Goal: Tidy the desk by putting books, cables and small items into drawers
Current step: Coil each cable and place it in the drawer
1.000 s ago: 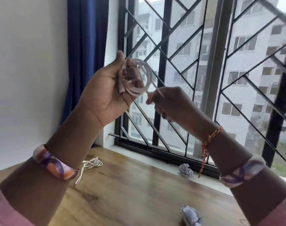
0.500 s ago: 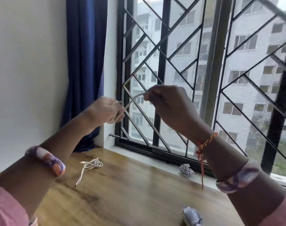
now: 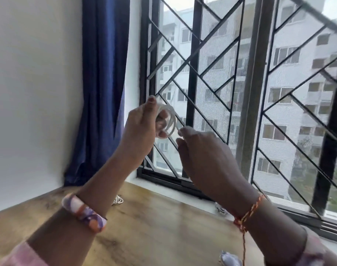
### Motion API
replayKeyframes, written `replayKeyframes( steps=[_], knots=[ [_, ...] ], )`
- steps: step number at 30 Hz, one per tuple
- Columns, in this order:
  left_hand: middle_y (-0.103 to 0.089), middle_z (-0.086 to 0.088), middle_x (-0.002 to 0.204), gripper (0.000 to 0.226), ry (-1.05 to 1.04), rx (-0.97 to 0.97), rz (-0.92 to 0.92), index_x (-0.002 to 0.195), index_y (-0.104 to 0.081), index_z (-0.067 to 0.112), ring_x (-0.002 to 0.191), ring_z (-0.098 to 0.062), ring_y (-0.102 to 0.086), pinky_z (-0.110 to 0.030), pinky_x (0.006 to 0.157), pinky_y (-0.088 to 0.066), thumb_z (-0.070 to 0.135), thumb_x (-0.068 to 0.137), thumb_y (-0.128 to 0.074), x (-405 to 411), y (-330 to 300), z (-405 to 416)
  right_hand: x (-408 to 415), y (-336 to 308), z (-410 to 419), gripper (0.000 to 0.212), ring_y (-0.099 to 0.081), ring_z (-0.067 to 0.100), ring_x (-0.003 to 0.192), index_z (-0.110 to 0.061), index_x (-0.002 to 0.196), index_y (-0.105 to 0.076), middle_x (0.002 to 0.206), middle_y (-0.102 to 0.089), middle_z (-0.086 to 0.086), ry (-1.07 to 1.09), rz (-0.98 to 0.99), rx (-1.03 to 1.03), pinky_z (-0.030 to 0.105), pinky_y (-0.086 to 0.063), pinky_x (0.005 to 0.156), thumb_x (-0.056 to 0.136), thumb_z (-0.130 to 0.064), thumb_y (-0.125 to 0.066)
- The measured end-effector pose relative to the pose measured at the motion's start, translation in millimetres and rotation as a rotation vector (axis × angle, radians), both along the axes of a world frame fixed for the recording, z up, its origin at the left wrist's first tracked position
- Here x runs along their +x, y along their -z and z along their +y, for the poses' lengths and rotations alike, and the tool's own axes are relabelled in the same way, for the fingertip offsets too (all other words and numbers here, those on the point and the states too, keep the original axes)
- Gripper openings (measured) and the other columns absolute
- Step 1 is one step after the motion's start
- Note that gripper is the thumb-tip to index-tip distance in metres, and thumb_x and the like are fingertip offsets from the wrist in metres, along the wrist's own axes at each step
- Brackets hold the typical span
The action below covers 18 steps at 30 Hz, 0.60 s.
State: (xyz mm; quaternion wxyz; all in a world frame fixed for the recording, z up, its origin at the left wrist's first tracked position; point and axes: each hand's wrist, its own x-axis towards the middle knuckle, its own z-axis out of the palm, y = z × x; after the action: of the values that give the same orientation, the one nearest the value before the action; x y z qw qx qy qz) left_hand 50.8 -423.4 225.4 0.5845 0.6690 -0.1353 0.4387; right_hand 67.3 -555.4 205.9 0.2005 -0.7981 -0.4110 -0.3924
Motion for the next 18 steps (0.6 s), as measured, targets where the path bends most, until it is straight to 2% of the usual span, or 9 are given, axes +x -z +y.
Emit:
replayKeyframes(
  steps=[2,5,6,8,11,12,14,16,18],
  knots=[
    [-0.042,0.011,0.040,0.041,-0.031,-0.087,0.006,0.069,-0.050,0.015,0.038,0.001,-0.038,-0.018,0.049,-0.042,0.030,0.101,-0.028,10.4,4.5,-3.1,-6.2,-3.7,-1.3,0.005,-0.063,0.028,0.053,-0.015,0.083,-0.058,0.060,-0.062,0.006,0.192,-0.204,0.006,0.027,-0.040,0.043,0.088,-0.016,-0.055],
    [-0.049,0.007,0.052,0.033,0.357,-0.514,0.134,0.080,-0.053,0.011,0.039,-0.001,-0.045,-0.020,0.045,-0.042,0.030,0.100,-0.035,8.3,-5.3,-4.9,-8.8,-6.8,2.6,0.018,-0.054,0.023,0.032,-0.017,0.065,-0.057,0.040,-0.051,0.000,0.381,-0.314,0.058,0.015,-0.020,0.041,0.068,-0.011,-0.074],
    [-0.051,0.006,0.052,0.031,0.441,-0.549,0.161,0.081,-0.053,0.010,0.038,-0.001,-0.046,-0.019,0.042,-0.041,0.030,0.099,-0.037,3.9,-8.6,-1.1,-2.9,-9.4,0.5,0.015,-0.054,0.024,0.032,-0.016,0.069,-0.060,0.040,-0.052,0.001,0.384,-0.334,0.099,0.013,-0.017,0.043,0.069,-0.011,-0.073],
    [-0.052,0.008,0.049,0.029,0.543,-0.536,0.161,0.078,-0.054,0.012,0.035,-0.001,-0.046,-0.016,0.039,-0.040,0.029,0.097,-0.042,-7.2,-14.9,6.7,11.4,-19.5,-12.1,0.004,-0.058,0.028,0.038,-0.014,0.085,-0.065,0.047,-0.057,0.005,0.372,-0.387,0.201,0.017,-0.026,0.044,0.081,-0.015,-0.067],
    [-0.053,0.006,0.046,0.032,0.714,-0.644,0.122,0.073,-0.053,0.010,0.037,-0.002,-0.049,-0.016,0.041,-0.046,0.029,0.097,-0.042,-18.0,-25.1,8.4,22.2,-22.0,-29.0,0.025,-0.065,0.032,0.057,-0.018,0.102,-0.062,0.062,-0.063,0.009,0.337,-0.250,0.070,0.028,-0.042,0.051,0.097,-0.033,-0.043],
    [-0.056,0.003,0.048,0.031,0.765,-0.726,0.093,0.076,-0.053,0.008,0.040,-0.004,-0.053,-0.018,0.045,-0.050,0.028,0.097,-0.043,-14.5,-26.9,6.3,18.5,-15.3,-26.0,0.026,-0.066,0.030,0.057,-0.018,0.101,-0.060,0.062,-0.063,0.008,0.319,-0.230,-0.010,0.026,-0.041,0.050,0.097,-0.035,-0.042],
    [-0.058,0.001,0.051,0.026,0.759,-0.832,0.039,0.083,-0.053,0.007,0.043,-0.006,-0.055,-0.021,0.053,-0.055,0.027,0.097,-0.043,-2.2,-27.7,-3.9,1.3,3.1,-13.4,0.015,-0.061,0.024,0.043,-0.015,0.085,-0.060,0.049,-0.056,0.004,0.349,-0.249,-0.151,0.017,-0.020,0.040,0.086,-0.030,-0.063],
    [-0.055,0.003,0.051,0.029,0.548,-0.666,0.039,0.081,-0.054,0.007,0.045,-0.005,-0.053,-0.023,0.057,-0.055,0.027,0.098,-0.041,9.0,-20.3,-15.7,-12.6,9.4,-3.2,0.025,-0.053,0.019,0.031,-0.016,0.068,-0.057,0.039,-0.042,-0.002,0.376,-0.281,-0.177,0.012,-0.003,0.045,0.060,-0.022,-0.080],
    [-0.053,0.004,0.055,0.032,0.236,-0.279,0.029,0.077,-0.055,0.009,0.049,-0.004,-0.050,-0.026,0.061,-0.052,0.027,0.098,-0.039,17.9,-7.3,-26.1,-10.7,5.1,-5.5,0.027,-0.051,0.020,0.029,-0.018,0.059,-0.056,0.037,-0.037,-0.003,0.384,-0.334,-0.126,0.012,-0.007,0.042,0.053,-0.019,-0.082]
  ],
)
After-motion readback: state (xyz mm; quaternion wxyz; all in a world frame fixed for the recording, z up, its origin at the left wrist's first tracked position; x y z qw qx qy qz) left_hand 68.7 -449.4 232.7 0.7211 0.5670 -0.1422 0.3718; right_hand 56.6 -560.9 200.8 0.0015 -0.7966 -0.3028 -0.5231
